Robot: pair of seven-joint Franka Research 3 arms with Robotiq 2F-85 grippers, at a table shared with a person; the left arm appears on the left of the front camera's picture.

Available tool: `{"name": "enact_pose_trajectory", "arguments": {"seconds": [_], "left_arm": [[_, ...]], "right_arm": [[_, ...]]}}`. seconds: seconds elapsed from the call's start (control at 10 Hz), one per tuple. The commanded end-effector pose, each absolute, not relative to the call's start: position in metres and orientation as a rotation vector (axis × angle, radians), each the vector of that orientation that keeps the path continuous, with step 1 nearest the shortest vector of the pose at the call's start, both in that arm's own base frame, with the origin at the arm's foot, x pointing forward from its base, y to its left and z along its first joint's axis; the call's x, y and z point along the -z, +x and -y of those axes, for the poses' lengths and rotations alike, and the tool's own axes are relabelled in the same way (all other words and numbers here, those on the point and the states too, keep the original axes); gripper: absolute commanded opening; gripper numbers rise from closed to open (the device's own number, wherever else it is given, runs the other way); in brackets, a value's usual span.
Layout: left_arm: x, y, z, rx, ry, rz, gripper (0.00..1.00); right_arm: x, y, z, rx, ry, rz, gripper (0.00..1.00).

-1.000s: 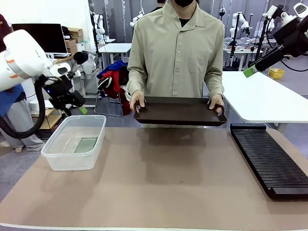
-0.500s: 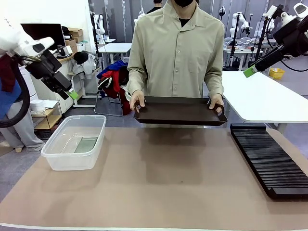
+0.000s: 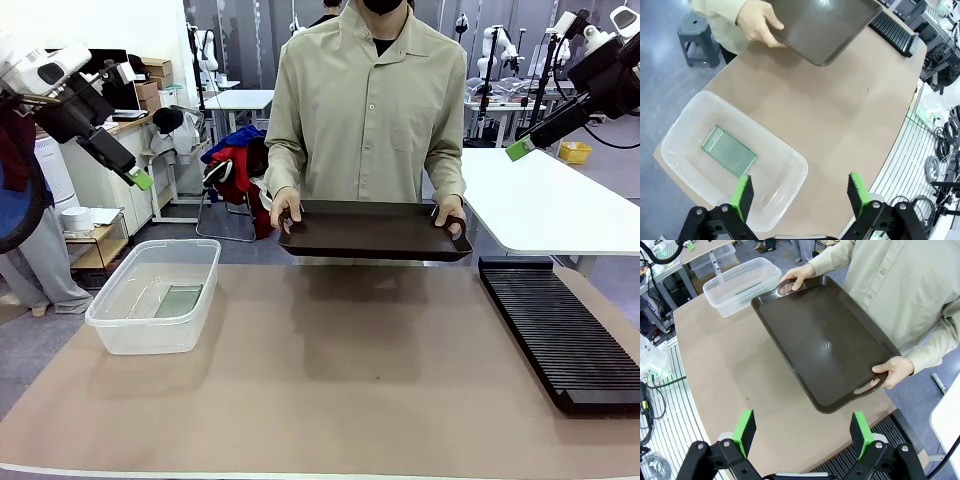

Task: Sort PCBs into racks and boxes based on the side picked up.
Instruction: If the short side of the Blank PCB is picked up, insert it into the PCB Rack ; if the long side is picked up, place it in the Organizing box.

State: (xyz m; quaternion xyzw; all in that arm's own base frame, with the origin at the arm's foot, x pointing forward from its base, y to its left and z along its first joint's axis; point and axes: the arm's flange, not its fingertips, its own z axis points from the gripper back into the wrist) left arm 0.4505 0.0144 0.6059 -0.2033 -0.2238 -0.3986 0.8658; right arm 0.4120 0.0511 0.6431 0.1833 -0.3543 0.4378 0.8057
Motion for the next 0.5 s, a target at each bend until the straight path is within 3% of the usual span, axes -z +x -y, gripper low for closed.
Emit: {"name": "enact_pose_trajectory", "arguments": {"seconds": [0.0, 0.4], "left_arm": [[-0.602, 0.454, -0.0147, 0.836, -0.416, 0.445, 1.0], [-0.6023, 0.4525, -0.014, 0.836, -0.424, 0.458, 1.0]], "right_arm": [[-0.6414, 0.4124, -0.0519, -0.938, 0.4, 0.764, 1.0], [-0.6414, 0.4124, -0.0519, -0.938, 0.4, 0.764, 1.0]]}}
